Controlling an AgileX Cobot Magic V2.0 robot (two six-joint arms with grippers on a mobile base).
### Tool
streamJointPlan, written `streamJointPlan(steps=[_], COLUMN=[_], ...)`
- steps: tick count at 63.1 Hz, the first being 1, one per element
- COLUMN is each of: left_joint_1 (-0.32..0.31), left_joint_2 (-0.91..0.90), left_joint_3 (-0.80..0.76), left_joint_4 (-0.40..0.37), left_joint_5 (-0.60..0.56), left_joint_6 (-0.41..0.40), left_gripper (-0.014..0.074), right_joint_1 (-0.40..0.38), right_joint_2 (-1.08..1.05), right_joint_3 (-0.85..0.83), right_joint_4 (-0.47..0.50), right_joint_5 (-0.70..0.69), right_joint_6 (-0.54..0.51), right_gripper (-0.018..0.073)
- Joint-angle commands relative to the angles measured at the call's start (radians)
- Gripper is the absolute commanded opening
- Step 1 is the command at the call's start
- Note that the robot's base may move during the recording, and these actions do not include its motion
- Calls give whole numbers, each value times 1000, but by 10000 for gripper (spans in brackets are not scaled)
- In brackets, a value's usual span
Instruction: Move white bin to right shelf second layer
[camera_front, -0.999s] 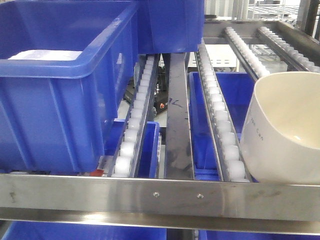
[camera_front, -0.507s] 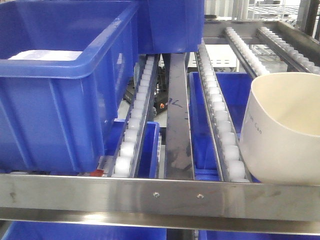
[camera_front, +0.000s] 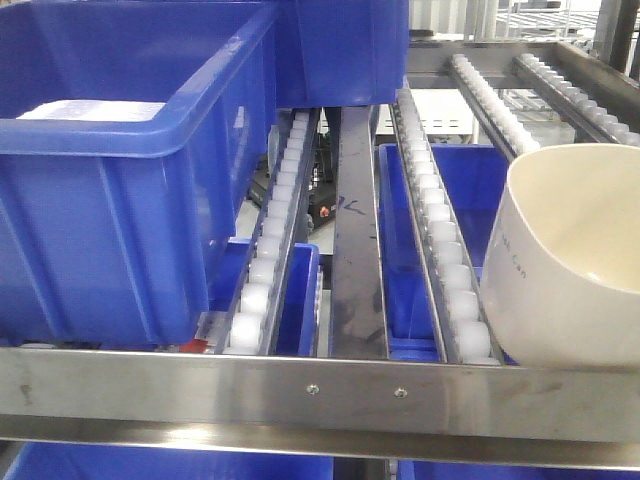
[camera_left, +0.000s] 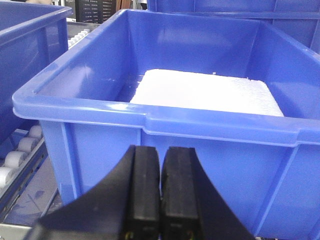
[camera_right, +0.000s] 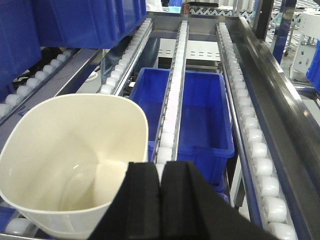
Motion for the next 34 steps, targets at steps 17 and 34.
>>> streamJointPlan(steps=[17,34], left_joint_1=[-5,-5], left_joint_2=[-16,-16], left_joint_3=[28,28], left_joint_4=[-1,-1], left_joint_5=[-87,-87], left_joint_6=[-5,-5], left_gripper=[85,85], right_joint_1=[0,0], right_joint_2=[-18,-18], right_joint_3=[0,0], right_joint_4=[-8,-8], right_joint_5=[-78,-78], right_joint_6=[-9,-9], right_gripper=[66,66])
